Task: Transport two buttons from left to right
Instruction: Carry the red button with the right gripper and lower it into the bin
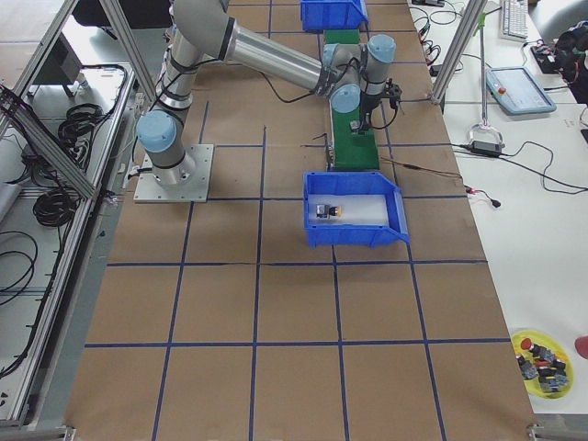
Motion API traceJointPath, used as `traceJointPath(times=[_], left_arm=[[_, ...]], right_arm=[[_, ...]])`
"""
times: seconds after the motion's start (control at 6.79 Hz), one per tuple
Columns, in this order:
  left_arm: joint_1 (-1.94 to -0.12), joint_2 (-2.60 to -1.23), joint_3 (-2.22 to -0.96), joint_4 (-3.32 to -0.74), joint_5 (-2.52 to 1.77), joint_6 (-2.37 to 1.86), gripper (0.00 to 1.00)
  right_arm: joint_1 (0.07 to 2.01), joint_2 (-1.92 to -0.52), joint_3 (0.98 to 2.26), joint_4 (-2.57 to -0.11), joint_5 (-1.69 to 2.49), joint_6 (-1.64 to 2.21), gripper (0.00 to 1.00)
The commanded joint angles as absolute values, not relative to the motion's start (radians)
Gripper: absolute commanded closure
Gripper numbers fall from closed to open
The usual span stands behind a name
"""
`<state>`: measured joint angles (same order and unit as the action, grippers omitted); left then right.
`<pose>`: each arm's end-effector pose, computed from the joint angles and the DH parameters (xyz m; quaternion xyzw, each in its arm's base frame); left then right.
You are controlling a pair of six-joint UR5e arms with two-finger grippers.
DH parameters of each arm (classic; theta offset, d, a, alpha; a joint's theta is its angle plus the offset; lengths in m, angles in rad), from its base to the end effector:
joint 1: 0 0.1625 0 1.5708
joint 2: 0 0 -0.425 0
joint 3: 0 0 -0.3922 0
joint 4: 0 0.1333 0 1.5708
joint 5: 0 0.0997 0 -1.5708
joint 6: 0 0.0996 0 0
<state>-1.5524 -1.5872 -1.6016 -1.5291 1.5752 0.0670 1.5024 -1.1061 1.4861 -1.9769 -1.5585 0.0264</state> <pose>-0.1237 -0.5002 0.4688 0.0243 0.9997 0.0028 0.0021 0.0893 -0.6646 0.3000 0.0473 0.9988 -0.0132 0.0059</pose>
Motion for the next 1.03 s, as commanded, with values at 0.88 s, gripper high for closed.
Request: traceJointPath(times=[0.88], left_arm=[[-1.552, -1.586, -1.600, -1.528, 1.575, 0.067, 0.00]], right_arm=[[1.103, -1.026, 1.336, -1.854, -1.548, -0.454, 0.94]])
